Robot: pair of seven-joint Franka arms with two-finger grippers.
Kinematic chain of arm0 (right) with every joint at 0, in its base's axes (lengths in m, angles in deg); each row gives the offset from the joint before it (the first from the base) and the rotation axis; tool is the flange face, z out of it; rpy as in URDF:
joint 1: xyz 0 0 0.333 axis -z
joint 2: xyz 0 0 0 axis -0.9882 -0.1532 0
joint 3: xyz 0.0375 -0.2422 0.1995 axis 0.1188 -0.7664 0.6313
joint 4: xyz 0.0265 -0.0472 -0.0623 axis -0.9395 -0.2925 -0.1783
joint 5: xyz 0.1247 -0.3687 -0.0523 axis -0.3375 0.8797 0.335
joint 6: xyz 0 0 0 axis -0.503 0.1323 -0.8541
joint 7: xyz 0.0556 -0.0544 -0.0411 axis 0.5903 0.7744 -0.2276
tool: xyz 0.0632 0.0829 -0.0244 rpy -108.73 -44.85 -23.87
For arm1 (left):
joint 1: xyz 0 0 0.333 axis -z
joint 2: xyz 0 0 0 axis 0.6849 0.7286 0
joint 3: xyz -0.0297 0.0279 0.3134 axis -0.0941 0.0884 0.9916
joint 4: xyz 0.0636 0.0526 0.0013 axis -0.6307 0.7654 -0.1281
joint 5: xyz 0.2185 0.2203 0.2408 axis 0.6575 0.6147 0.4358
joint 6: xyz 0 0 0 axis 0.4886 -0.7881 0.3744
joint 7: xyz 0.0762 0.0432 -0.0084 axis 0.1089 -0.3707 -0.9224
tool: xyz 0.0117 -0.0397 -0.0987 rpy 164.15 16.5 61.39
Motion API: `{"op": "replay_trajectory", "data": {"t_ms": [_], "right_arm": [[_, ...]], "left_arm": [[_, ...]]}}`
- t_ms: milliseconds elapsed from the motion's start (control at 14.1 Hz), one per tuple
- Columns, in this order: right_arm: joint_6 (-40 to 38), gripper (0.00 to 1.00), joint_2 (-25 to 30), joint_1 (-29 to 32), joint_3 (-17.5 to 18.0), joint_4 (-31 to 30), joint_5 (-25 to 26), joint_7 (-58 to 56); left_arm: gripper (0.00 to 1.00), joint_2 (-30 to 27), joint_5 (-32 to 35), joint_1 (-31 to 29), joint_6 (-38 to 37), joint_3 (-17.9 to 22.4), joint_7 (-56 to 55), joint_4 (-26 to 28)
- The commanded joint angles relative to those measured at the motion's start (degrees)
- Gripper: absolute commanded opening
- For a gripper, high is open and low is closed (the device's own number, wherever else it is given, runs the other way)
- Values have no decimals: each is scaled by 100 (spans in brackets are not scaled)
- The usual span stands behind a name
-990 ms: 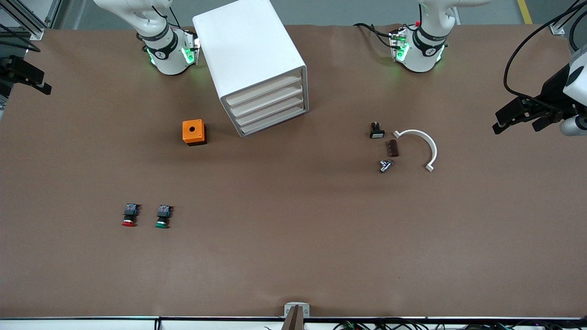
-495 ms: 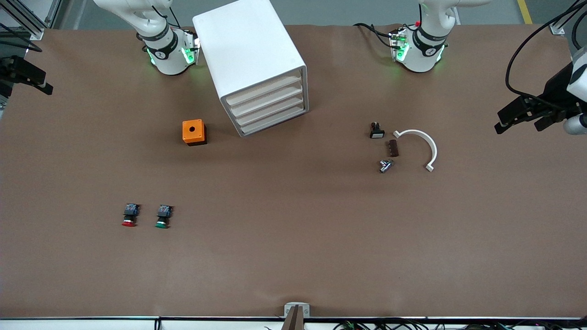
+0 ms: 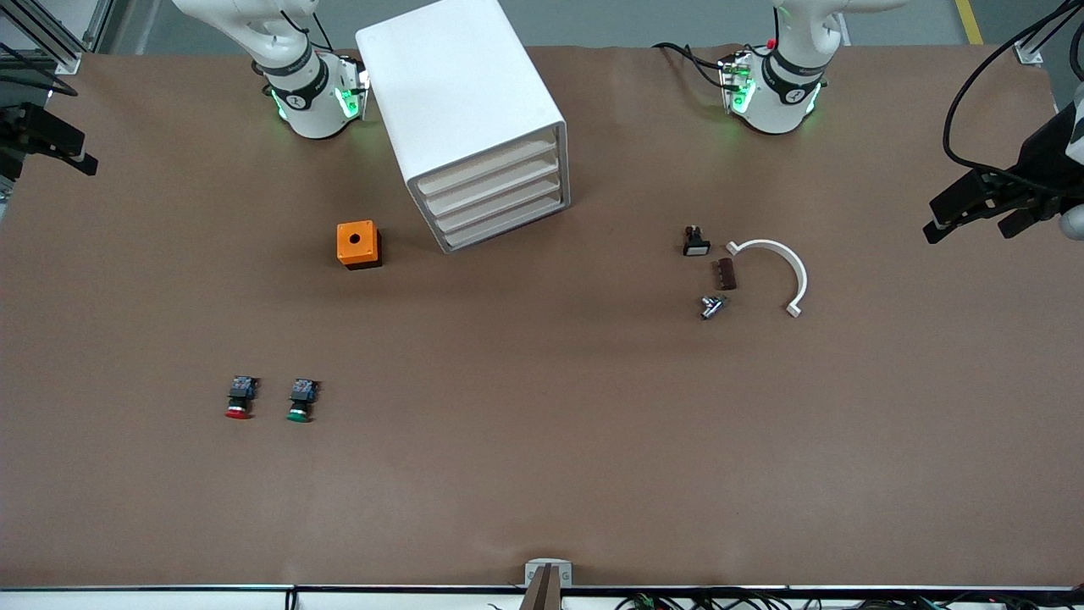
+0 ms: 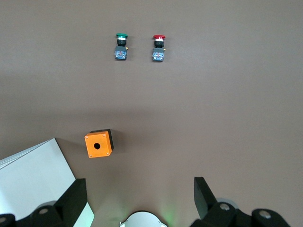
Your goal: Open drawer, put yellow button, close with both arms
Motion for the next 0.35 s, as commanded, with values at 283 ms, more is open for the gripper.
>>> {"op": "replay_trajectory", "data": {"t_ms": [283], "right_arm": [[42, 100, 145, -9, -45, -101, 61, -314]], "left_arm": [[100, 19, 129, -8, -124, -22, -19, -90]]}}
